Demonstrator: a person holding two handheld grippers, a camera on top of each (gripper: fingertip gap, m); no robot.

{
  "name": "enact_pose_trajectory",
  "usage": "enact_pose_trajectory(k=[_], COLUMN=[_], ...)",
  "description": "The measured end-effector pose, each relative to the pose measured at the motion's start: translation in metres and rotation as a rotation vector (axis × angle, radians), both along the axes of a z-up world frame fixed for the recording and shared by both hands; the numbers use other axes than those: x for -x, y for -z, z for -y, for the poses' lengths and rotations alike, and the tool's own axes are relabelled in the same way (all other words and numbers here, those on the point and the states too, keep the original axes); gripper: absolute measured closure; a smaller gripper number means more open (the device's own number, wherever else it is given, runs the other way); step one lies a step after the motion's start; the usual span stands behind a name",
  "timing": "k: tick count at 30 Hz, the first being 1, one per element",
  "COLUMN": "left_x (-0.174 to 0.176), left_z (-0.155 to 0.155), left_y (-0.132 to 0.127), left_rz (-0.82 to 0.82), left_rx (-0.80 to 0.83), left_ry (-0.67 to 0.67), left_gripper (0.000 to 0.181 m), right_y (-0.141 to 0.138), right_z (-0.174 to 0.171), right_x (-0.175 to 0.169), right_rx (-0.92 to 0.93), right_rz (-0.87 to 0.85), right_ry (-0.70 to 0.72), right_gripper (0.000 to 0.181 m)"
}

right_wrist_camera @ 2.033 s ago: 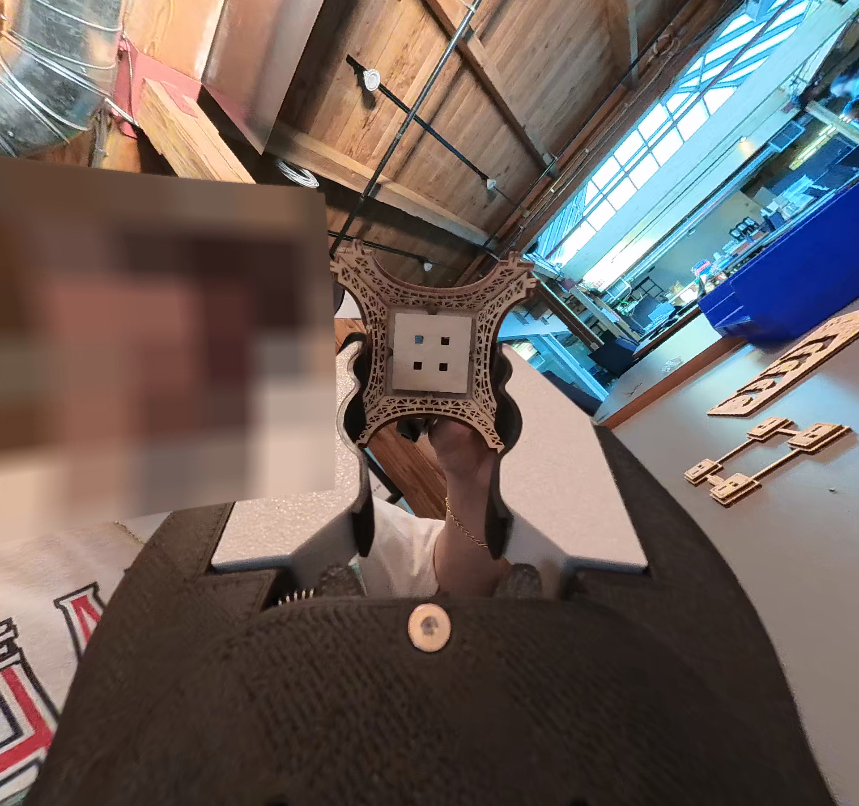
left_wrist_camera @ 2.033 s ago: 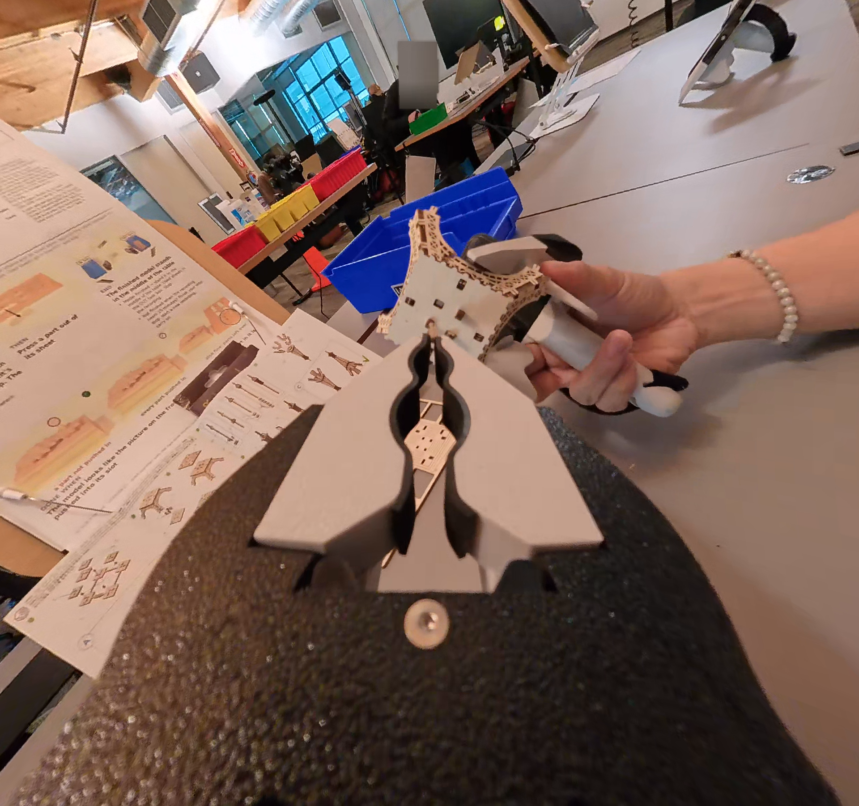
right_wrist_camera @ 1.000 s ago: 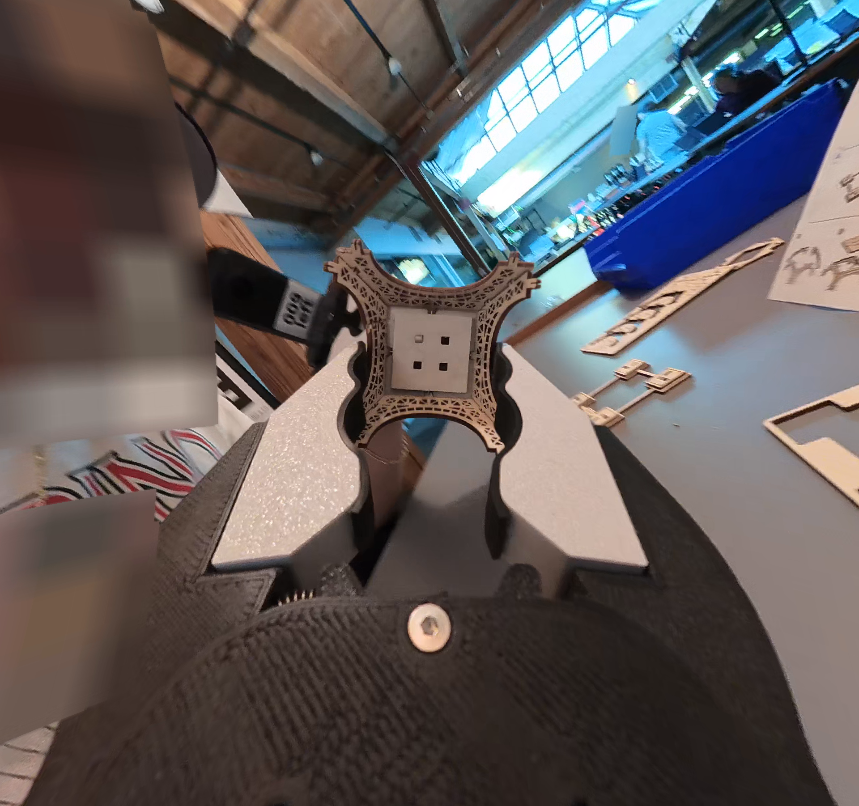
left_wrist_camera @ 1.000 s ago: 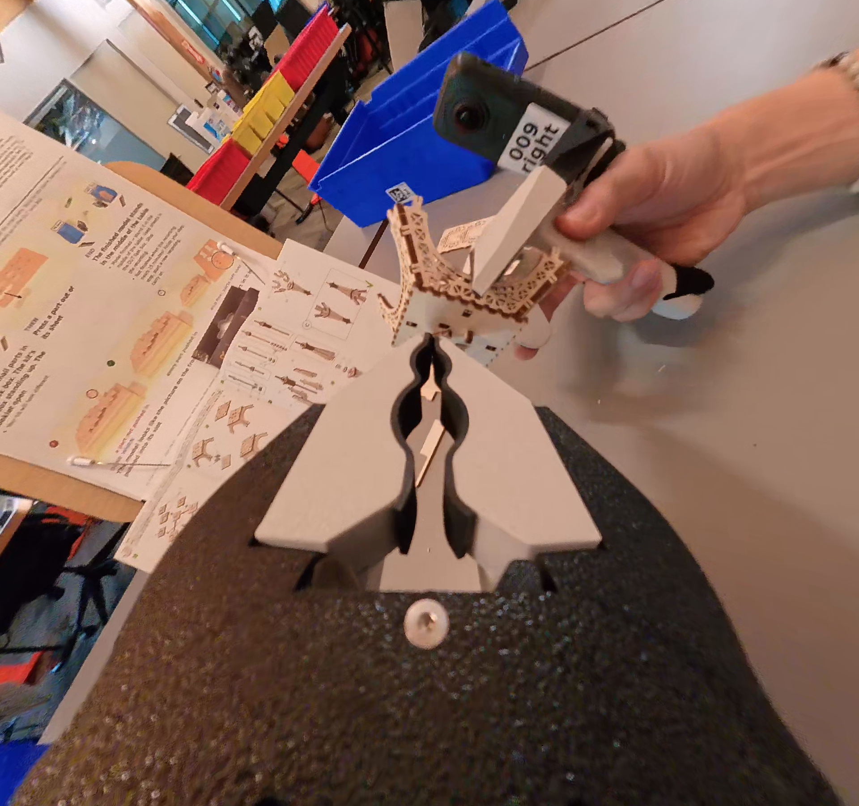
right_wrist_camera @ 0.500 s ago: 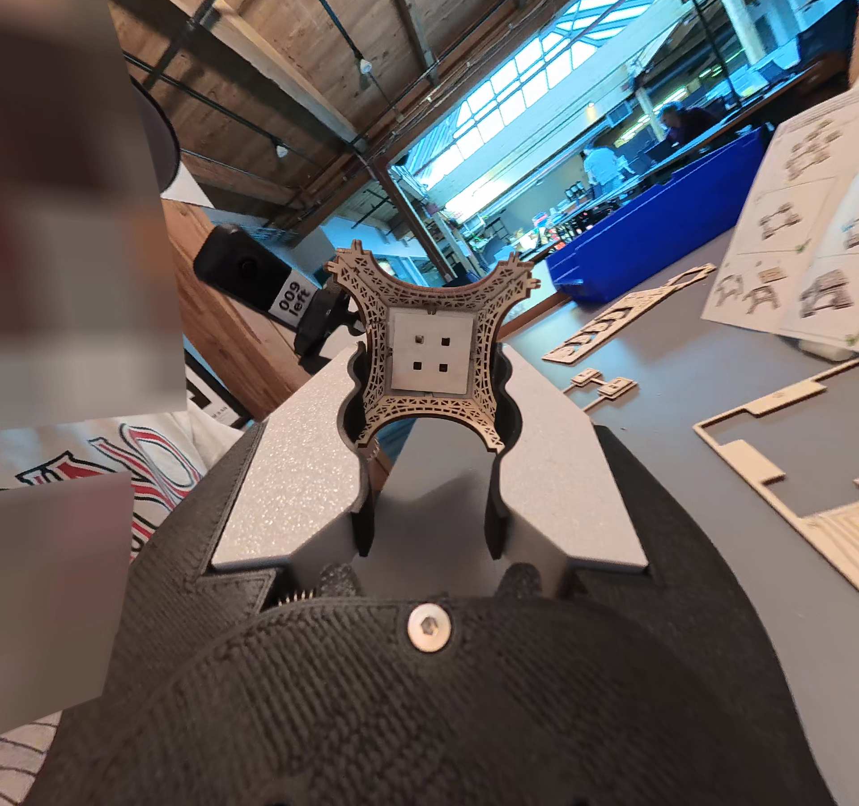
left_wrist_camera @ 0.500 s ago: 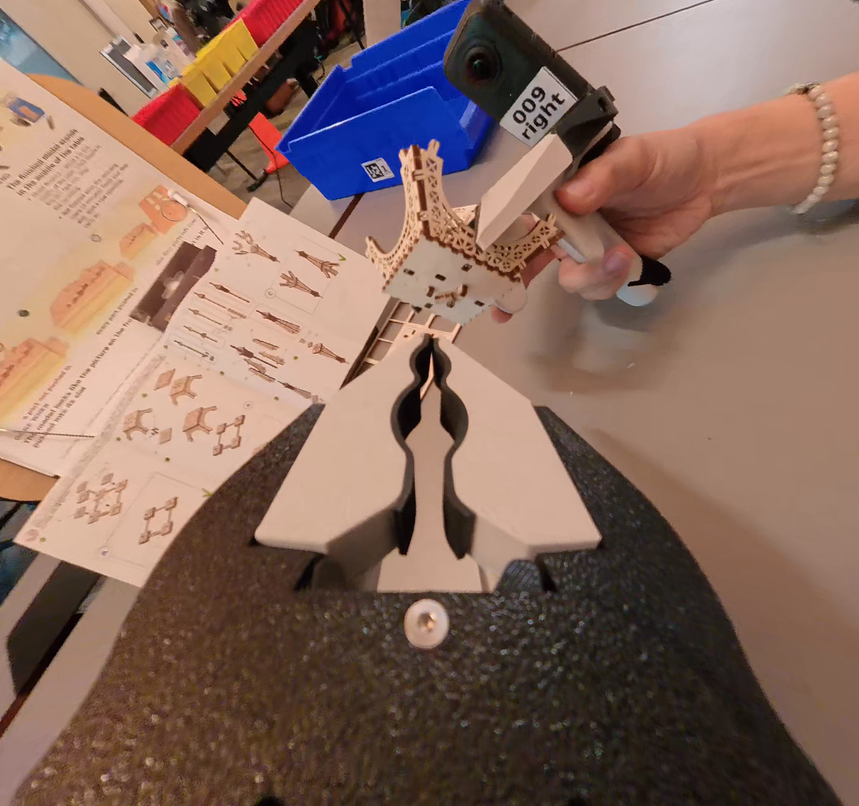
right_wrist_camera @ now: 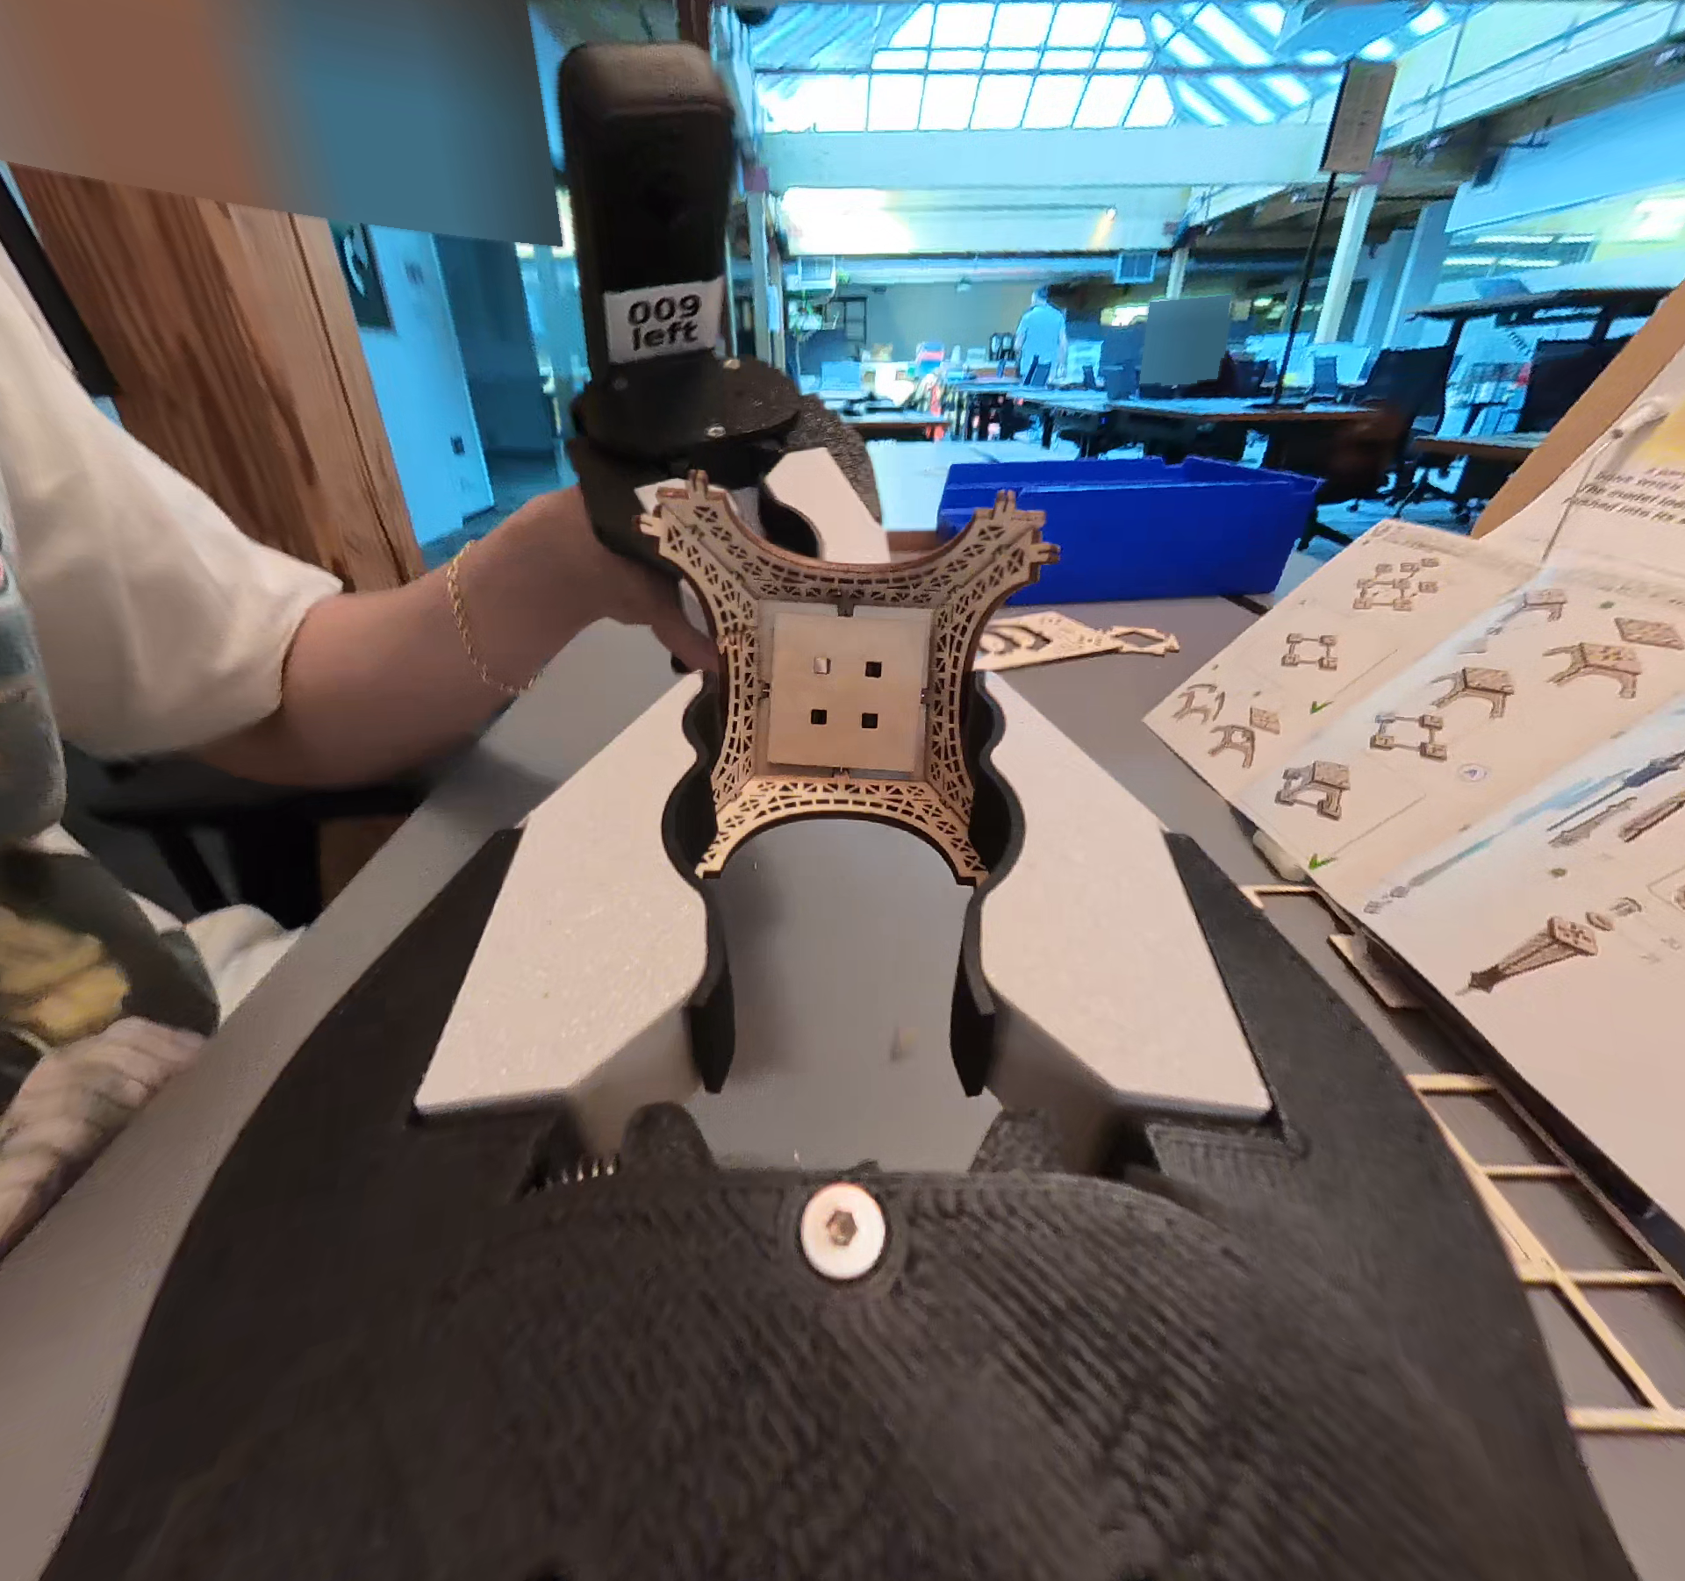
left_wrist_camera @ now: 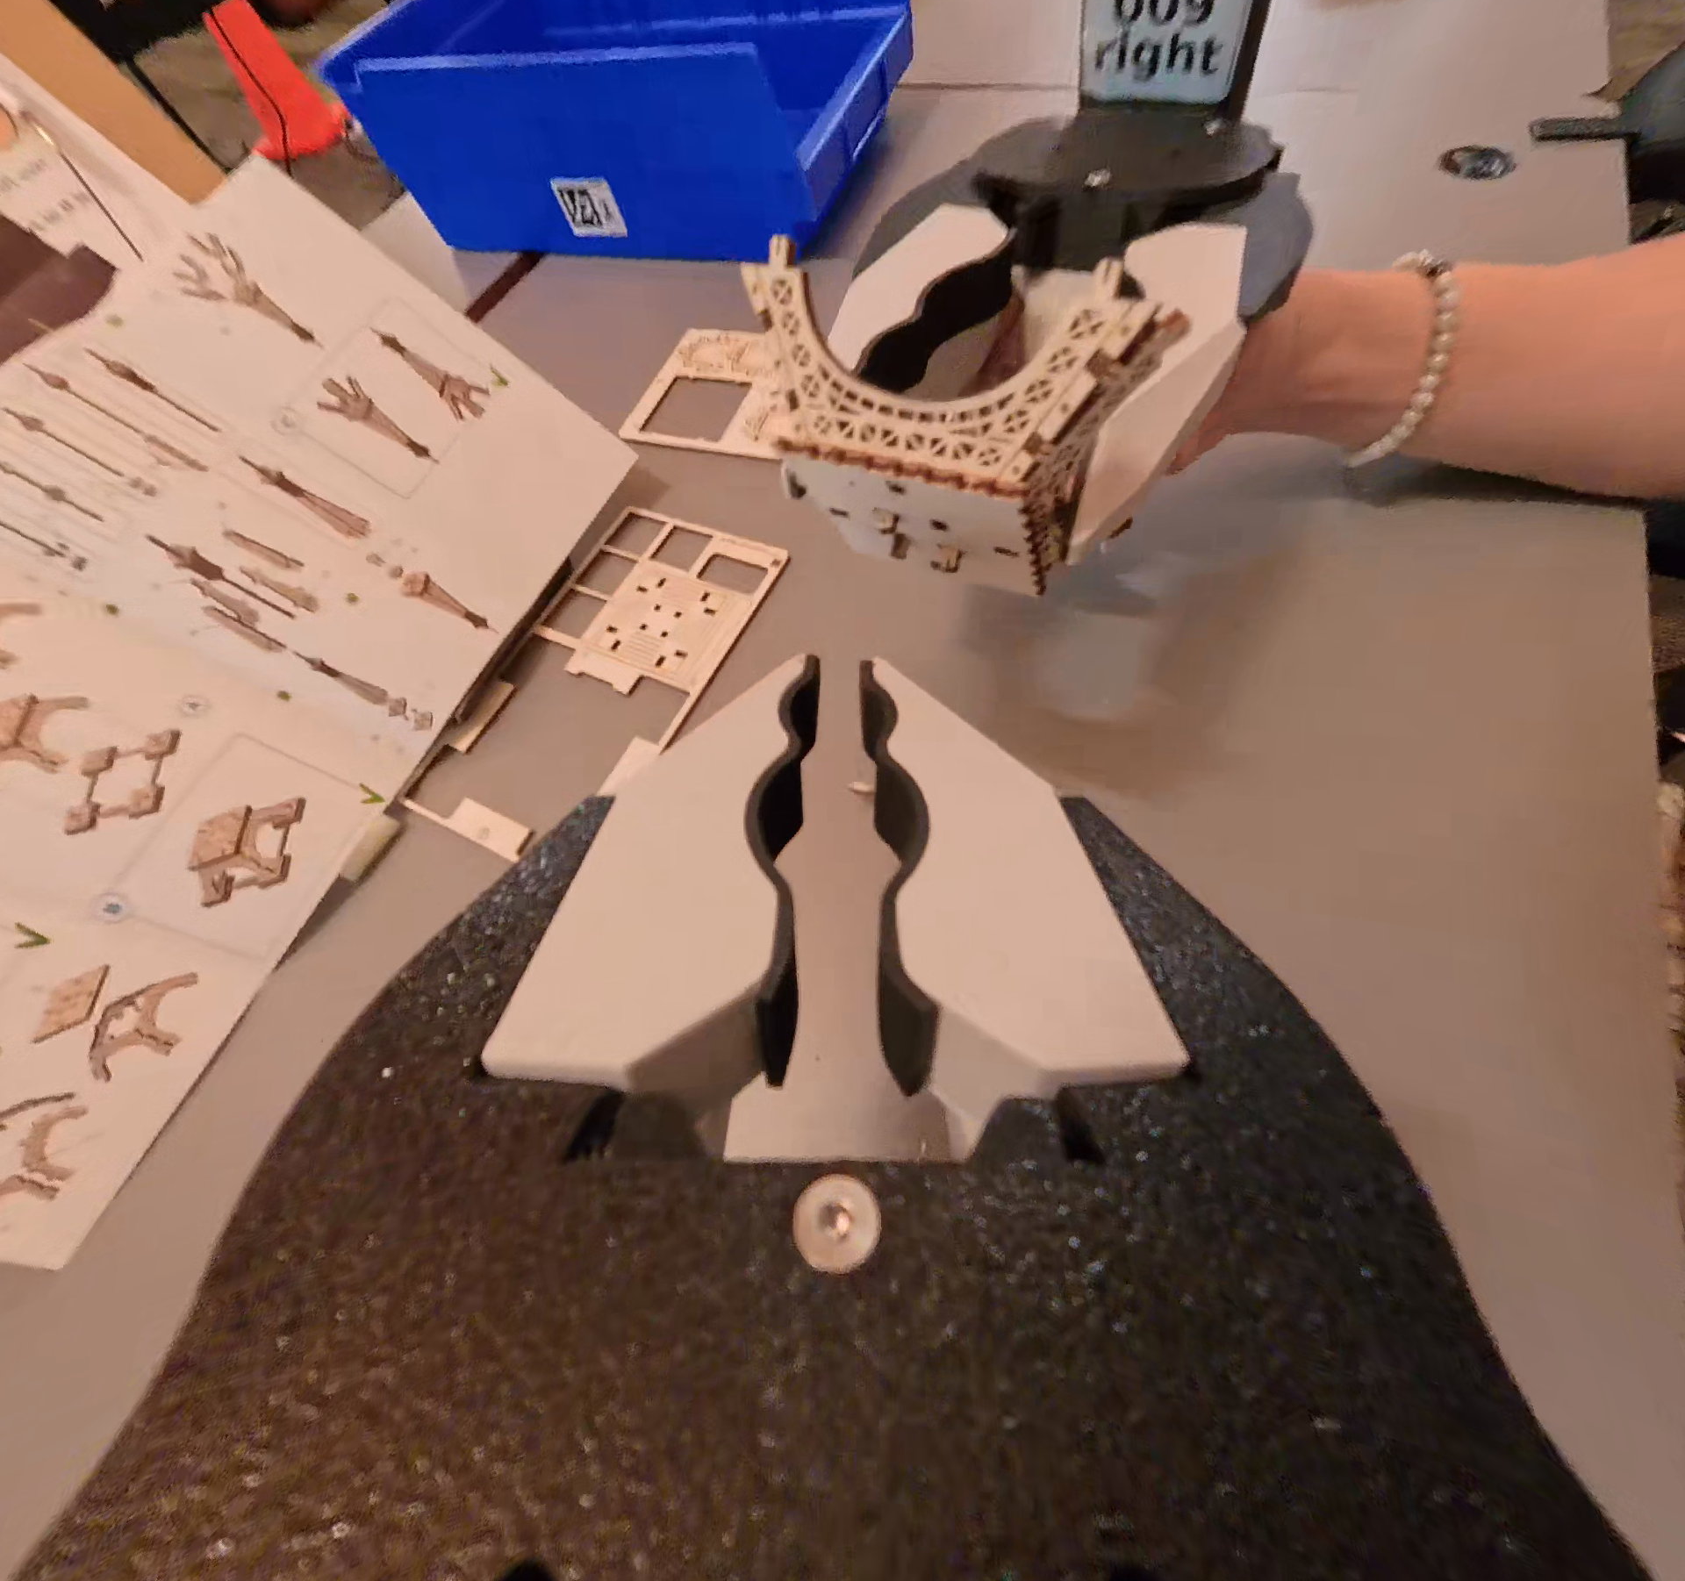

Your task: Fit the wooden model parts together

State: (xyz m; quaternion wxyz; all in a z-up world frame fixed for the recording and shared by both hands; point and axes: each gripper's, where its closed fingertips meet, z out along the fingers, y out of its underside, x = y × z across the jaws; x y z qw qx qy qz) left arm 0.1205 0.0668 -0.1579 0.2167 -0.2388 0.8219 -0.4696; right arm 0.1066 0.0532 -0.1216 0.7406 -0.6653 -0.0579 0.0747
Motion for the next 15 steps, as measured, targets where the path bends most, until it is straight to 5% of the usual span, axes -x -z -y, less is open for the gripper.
enact_pose_trajectory(k=[1, 15], left_x=[-0.001, -0.022], left_z=[-0.003, -0.061], left_y=[0.006, 0.057], left_rz=[-0.02, -0.234], left_rx=[-0.017, -0.052], left_ry=[-0.008, -0.156], left_gripper=[0.176, 0.17], right_y=[0.002, -0.029], right_z=[0.0, 0.021], right_x=[-0.002, -0.016], right_rx=[0.012, -0.236], right_rz=[-0.011, -0.483], right_ry=[-0.002, -0.224], right_gripper=[0.129, 0.129])
